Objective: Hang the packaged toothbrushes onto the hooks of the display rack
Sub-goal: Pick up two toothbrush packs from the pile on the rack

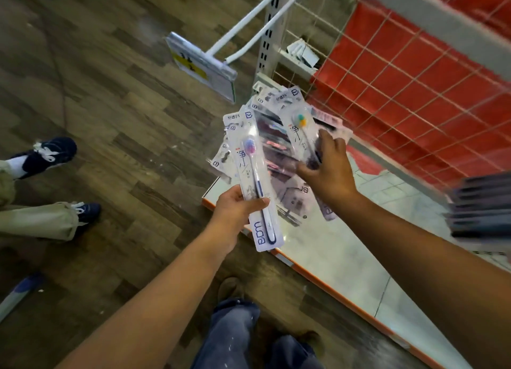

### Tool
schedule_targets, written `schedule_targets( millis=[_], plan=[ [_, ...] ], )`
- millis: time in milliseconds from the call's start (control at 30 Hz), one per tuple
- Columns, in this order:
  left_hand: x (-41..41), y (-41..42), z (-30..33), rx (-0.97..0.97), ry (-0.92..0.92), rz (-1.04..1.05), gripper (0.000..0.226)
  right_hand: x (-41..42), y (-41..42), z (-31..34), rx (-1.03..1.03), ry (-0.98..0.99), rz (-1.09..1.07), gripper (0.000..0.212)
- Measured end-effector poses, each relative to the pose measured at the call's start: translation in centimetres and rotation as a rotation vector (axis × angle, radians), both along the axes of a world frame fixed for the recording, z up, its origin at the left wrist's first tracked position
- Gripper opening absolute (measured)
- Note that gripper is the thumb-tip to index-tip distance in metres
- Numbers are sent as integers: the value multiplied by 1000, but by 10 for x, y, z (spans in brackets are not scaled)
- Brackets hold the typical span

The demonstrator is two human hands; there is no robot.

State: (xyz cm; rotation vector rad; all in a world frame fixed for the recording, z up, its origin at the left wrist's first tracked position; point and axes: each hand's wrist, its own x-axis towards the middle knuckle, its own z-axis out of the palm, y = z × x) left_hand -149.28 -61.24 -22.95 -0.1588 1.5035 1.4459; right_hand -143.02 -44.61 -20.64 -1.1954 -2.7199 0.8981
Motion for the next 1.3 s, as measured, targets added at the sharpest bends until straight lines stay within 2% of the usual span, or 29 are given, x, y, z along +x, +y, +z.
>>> schedule_targets(
  millis=[200,367,500,700,867,1300],
  plan=[
    [15,7,42,100,133,-138,23,37,-20,49,-139,209,-150,85],
    [27,9,81,200,224,-186,23,65,-34,90,-200,248,-154,101],
    [30,8,110,272,282,-208,26,82,-48,120,-176,295,-73,108],
    [32,3,150,357,393,-250,27,99,-59,152,-93,438,-59,106],
    [33,3,183,402,478,-299,23,114,-62,172,-54,525,-92,105],
    [41,18,236,518,510,-354,22,146,-55,213,48,720,-238,106]
  ],
)
